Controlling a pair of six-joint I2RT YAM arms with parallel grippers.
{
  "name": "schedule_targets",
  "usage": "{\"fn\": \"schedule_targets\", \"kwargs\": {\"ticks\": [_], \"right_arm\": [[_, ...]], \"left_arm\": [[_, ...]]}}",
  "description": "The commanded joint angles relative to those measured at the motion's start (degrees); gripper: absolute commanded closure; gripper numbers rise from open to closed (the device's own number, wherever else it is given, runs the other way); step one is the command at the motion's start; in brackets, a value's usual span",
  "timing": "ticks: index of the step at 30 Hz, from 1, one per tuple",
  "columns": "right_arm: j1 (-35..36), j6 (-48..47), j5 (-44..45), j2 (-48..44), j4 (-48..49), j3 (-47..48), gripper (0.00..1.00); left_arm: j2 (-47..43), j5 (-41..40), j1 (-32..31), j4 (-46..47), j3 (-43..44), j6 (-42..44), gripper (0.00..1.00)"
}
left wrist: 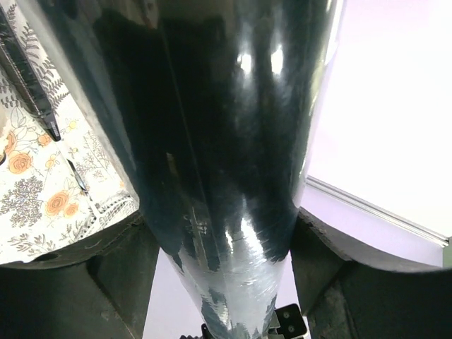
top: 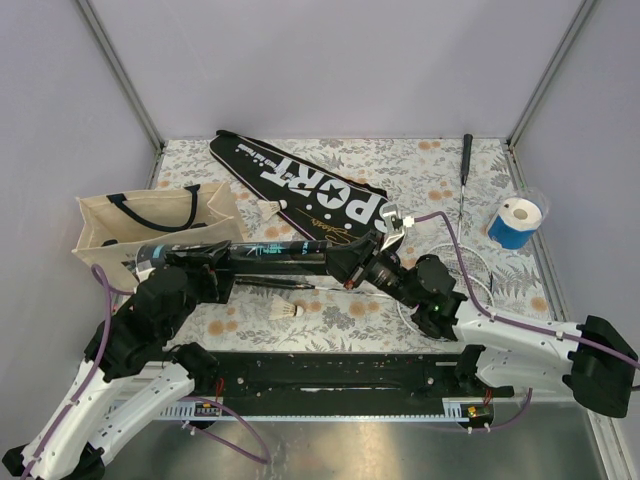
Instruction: Pack up the badminton gear
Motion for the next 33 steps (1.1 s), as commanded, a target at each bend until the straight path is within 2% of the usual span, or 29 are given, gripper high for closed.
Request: {"fn": "schedule_targets", "kwargs": {"ticks": [1,5,9,14,20,25,30,33], "right_arm": [[1.37,2.3,1.18,2.37,8.2,-0.54,0.98],[1.55,3.54,1.45,3.07,9.09,-0.89,0.91],[1.55,3.19,4.24,0.01,6.64,-1.95,0.76],[1.55,1.17,7.94,-8.33,-7.24,-1.42,0.58],[1.46,-3.92,8.57,-18.54,-23.49,0.68,0.45],[1.55,-4.91,9.96,-23.2,-34.75,3.06,0.42],[1.55,0.19,20.33,-25.58,-39.16,0.78,0.41],[1.55,3.35,24.11,-22.78,-40.74,-0.71,0.41]], "left_arm": [[0.29,4.07,-0.16,7.58,2.4,-0.42,0.79],[-0.32,4.15,-0.16,7.49,2.22,-0.69,0.79],[-0.67,3.72,-0.25,7.58,2.13,-0.69,0.79],[-1.9,3.01,-0.25,7.58,1.69,-1.39,0.79],[-3.13,1.96,-0.17,7.14,1.17,-1.3,0.79],[-4.27,-0.15,-0.25,5.91,1.16,-0.95,0.79],[-5.24,-1.99,-0.25,5.91,2.13,0.19,0.78],[-5.16,-3.14,-0.25,5.99,4.15,2.56,0.78]]}}
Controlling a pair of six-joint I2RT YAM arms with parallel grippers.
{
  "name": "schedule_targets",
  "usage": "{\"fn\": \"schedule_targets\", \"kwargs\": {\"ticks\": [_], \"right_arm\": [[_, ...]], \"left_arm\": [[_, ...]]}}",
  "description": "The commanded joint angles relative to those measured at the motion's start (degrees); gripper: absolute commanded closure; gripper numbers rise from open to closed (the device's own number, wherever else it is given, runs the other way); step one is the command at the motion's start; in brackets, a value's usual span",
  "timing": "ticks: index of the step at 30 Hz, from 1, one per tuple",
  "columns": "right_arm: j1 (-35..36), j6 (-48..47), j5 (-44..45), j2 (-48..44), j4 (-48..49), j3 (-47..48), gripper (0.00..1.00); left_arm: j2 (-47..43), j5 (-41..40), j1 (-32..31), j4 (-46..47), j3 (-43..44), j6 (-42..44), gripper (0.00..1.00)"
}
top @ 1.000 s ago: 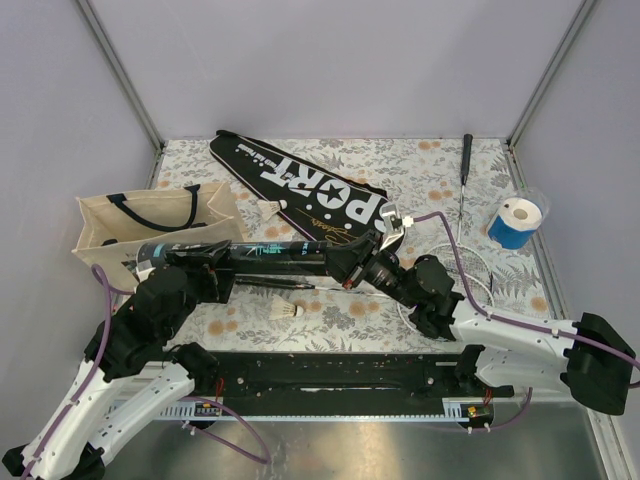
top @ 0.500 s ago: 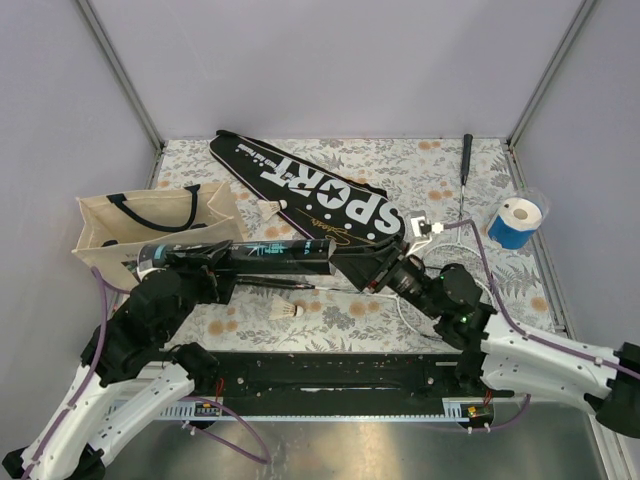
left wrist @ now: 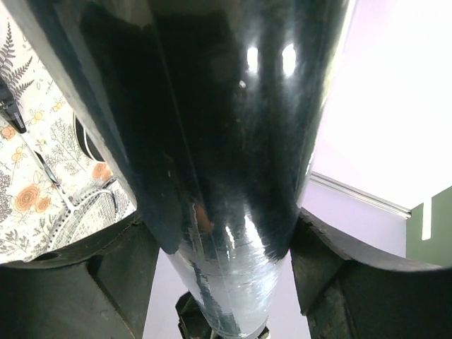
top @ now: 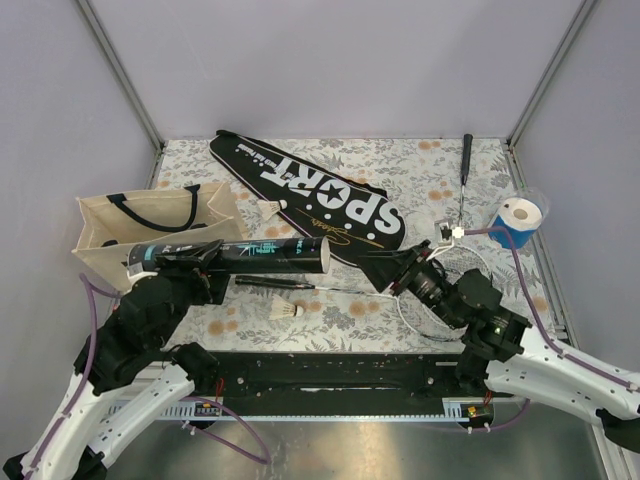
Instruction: Pack up the badminton gear
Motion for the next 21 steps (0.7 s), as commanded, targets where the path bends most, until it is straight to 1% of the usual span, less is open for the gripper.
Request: {"fn": "schedule_targets", "kwargs": {"ticks": [1,5,11,15,18,21], "right_arm": [[0.28,5.26,9.63,4.02,-5.64,-1.35,0.41],[0.37,11.32,9.47,13.16,-5.91,-0.3,0.41],[0.81,19.58,3.85,31.43,-2.84,4.97,0.4],[3.35,21.44,3.4,41.64,-3.45,11.2,0.35],[5.9,21.27,4.1,48.32,-4.59,16.39,0.29],[7.84,21.44,5.59,54.56,-8.88,22.54,0.26]], "left_arm": [[-0.63,-3.31,-0.1,3.94,4.78,3.24,0.78],[-0.89,-4.37,-0.1,4.12,6.37,6.14,0.77],[-2.12,-5.16,-0.1,5.52,7.6,8.87,0.77],[-3.09,-6.83,-0.01,5.52,8.48,9.84,0.77],[-3.79,-7.97,-0.1,5.52,9.1,10.8,0.77],[-4.41,-9.9,-0.1,5.44,9.71,11.86,0.77]]}}
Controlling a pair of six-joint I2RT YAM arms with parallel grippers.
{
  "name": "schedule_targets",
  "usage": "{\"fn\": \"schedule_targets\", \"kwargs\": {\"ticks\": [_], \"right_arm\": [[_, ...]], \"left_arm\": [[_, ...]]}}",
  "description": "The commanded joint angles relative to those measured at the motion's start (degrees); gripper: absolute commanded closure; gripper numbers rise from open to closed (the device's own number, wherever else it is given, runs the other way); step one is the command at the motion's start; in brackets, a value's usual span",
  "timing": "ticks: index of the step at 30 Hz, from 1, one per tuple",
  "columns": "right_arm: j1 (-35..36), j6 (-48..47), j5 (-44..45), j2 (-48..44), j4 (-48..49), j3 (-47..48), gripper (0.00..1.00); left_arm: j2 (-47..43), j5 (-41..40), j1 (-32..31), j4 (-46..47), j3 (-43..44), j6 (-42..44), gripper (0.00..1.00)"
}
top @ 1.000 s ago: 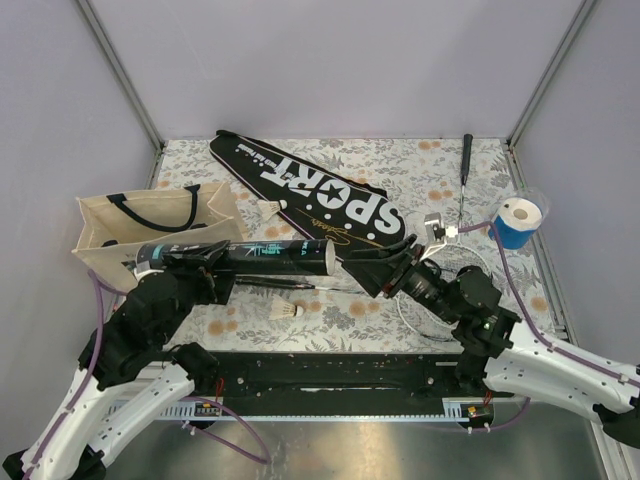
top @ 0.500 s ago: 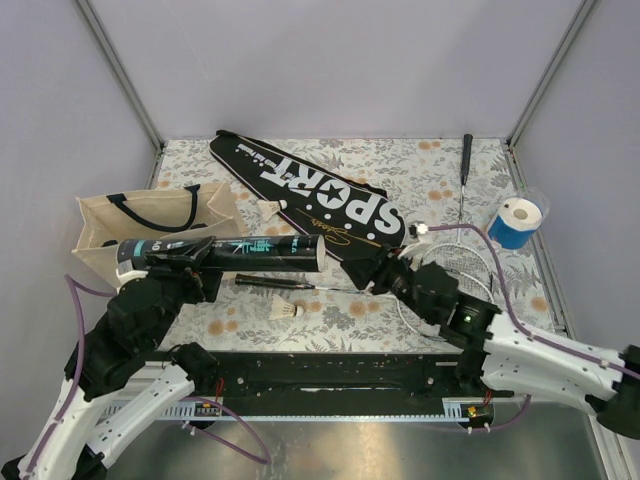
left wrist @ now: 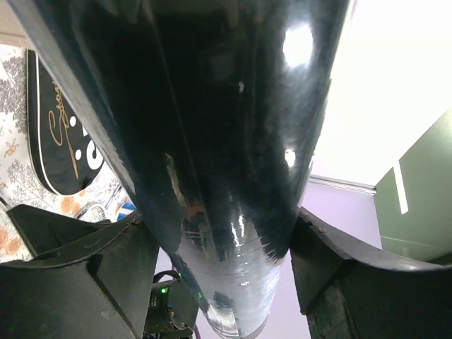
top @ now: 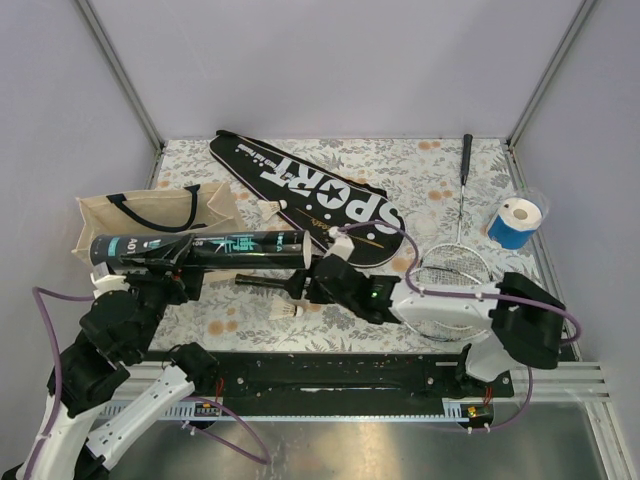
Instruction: Pack up the badminton gear
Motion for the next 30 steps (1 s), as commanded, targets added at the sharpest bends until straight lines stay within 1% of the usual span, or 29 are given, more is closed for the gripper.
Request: {"fn": "schedule_targets", "kwargs": {"ticks": [1,2,4,9,14,20,25,27,30], "right_arm": [[3.25,2.31,2.68,7.73,-4.08,10.15,0.26],[3.69,2.4,3.21,9.14,-7.58,12.0,0.26],[4.57,3.02,6.11,11.87,-10.94,15.52,0.25],[5.19,4.34,6.03,16.09,-10.95,17.55,0.25],[6.59,2.06,7.26,18.82,-14.11,21.85,0.25],[8.61,-0.76,11.83,22.95,-23.68,29.41,0.25],[9.93,-4.44,15.96,27.61,-33.43,37.84,0.26],[10.37,-5.15,16.75,28.67,-35.55,39.52,0.26],[10.72,-5.68,16.84,29.54,-36.17,40.41,0.27]], "left_arm": [[-1.44,-4.72,-0.1,4.98,3.26,2.57,0.77],[-1.61,-5.08,-0.01,4.8,3.44,3.01,0.77],[-1.97,-5.78,-0.01,4.71,3.97,3.54,0.77],[-2.85,-6.84,-0.1,4.36,5.72,4.5,0.77],[-3.46,-7.63,-0.1,3.75,6.61,5.03,0.77],[-4.08,-7.54,-0.1,3.05,5.9,4.24,0.77],[-4.25,-7.11,-0.1,2.78,5.55,3.63,0.77],[-4.25,-7.1,-0.01,2.69,5.55,3.54,0.77],[-4.25,-6.93,-0.1,2.78,5.46,3.1,0.77]]}}
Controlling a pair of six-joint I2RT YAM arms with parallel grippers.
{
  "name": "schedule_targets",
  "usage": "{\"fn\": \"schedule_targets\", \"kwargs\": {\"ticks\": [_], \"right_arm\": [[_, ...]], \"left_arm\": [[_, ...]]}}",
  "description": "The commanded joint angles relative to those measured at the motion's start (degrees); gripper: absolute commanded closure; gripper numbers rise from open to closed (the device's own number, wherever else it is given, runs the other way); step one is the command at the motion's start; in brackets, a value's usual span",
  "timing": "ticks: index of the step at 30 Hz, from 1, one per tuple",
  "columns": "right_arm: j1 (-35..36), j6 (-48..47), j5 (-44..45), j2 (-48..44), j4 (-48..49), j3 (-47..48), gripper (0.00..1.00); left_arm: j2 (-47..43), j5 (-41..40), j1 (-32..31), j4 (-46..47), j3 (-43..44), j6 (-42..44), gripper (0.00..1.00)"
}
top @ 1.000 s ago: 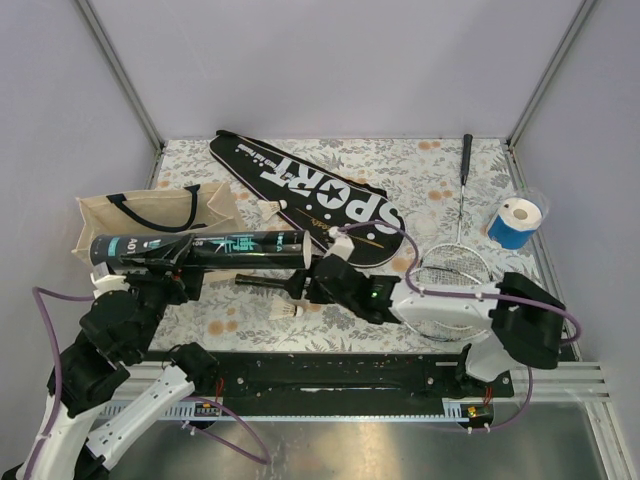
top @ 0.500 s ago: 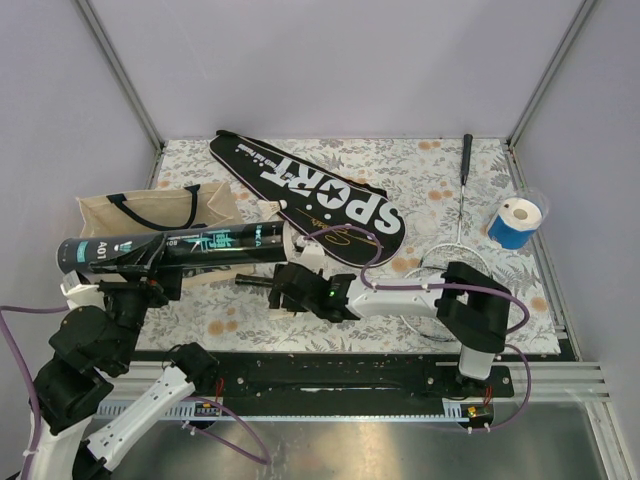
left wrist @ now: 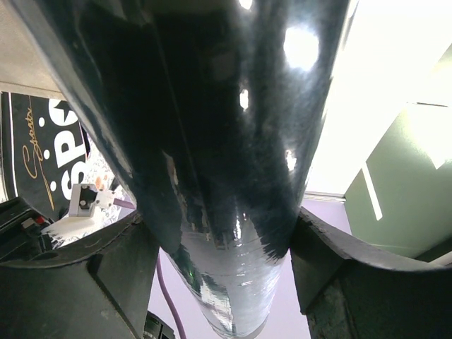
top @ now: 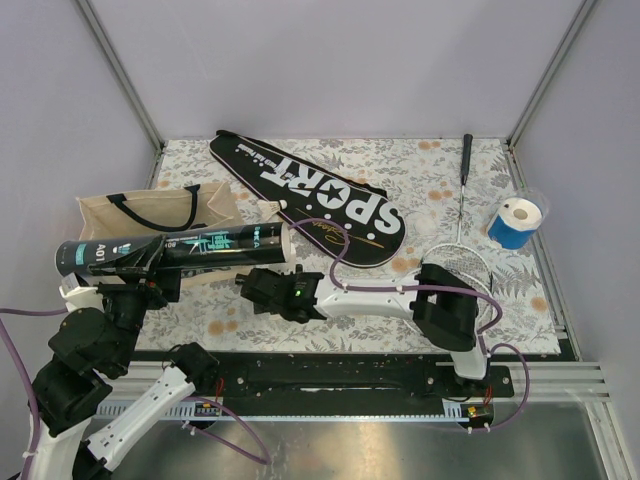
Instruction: Pack up the badminton gear
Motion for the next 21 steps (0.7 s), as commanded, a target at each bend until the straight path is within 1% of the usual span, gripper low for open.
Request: {"fn": "schedule_targets", "kwargs": {"ticks": [1,7,10,13,18,21], "right_arm": [[1.09,-2.29,4.86,1.33,-5.97,3.18,0.28],[1.17,-3.17,5.57,3.97,-8.96,5.47,0.3],[1.26,-3.44,5.92,2.74,-9.57,4.34,0.34],[1.44,-3.44,6.1,-0.5,-9.93,1.53,0.37],[2.31,-2.82,6.89,-8.32,-9.84,-5.94,0.46],[2.58,-2.03,7.15,-11.84,-9.93,-10.07,0.49]], "left_arm": [[-0.69,-0.66,-0.01,3.76,0.94,-0.97,0.77],[-0.6,-0.04,-0.1,3.76,0.24,-1.84,0.77],[-0.43,0.14,-0.01,3.85,0.06,-1.93,0.77],[-0.51,-0.3,-0.1,3.76,-0.2,-1.76,0.77],[-0.6,-0.3,-0.01,3.85,-0.56,-2.11,0.77],[-0.51,-0.3,-0.1,3.85,-0.47,-2.11,0.77]]}}
